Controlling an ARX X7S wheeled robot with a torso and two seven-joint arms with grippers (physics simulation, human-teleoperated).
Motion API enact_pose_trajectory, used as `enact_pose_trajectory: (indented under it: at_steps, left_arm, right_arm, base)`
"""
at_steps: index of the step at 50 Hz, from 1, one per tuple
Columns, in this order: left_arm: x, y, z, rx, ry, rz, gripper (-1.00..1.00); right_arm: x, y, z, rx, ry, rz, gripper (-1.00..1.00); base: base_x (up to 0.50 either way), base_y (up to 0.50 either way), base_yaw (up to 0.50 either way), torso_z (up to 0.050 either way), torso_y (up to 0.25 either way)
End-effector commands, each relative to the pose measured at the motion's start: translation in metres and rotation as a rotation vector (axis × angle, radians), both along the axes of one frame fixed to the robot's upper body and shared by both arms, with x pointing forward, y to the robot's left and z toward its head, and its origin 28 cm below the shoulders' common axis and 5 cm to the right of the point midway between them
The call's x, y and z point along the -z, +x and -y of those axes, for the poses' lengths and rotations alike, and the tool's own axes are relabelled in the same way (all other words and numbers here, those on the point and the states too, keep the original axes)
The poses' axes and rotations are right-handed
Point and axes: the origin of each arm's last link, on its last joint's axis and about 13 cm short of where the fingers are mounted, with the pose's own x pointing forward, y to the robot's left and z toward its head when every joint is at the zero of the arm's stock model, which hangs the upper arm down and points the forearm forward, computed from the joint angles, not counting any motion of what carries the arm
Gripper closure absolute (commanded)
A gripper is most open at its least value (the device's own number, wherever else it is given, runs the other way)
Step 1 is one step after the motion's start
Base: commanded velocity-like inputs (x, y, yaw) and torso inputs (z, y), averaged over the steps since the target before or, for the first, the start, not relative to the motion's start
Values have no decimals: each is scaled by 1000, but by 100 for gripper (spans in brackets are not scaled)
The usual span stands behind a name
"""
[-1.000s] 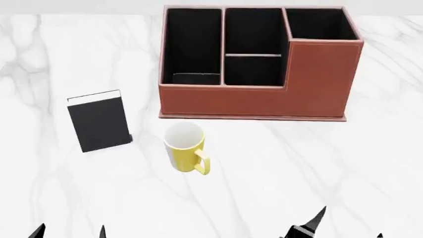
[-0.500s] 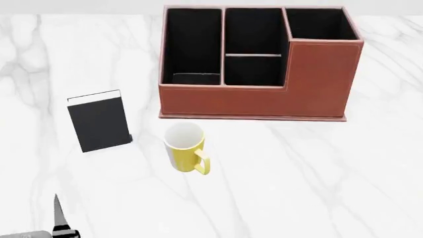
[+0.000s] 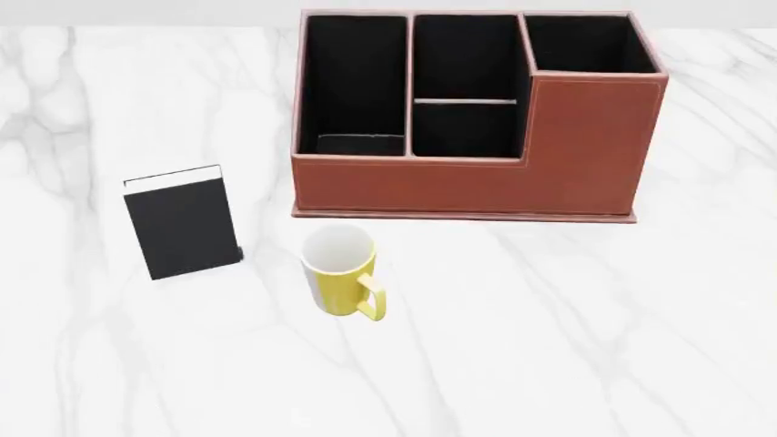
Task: Pick up the yellow and white mug and place it to the right of the caddy.
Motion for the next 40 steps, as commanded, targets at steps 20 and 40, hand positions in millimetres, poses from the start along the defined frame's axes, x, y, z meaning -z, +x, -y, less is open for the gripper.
enact_pose_trajectory:
  at_steps: [20, 40]
  left_arm:
    - [-17, -122, -52, -303, 11, 286, -100]
    - [-19, -116, -58, -361, -24, 266, -100]
  right_arm:
    - [-76, -24, -7, -13, -129, 222, -100]
    - [-153, -70, -17, -90, -138, 441, -100]
  base:
    - [0, 0, 0, 0, 0]
    - [0, 0, 0, 0, 0]
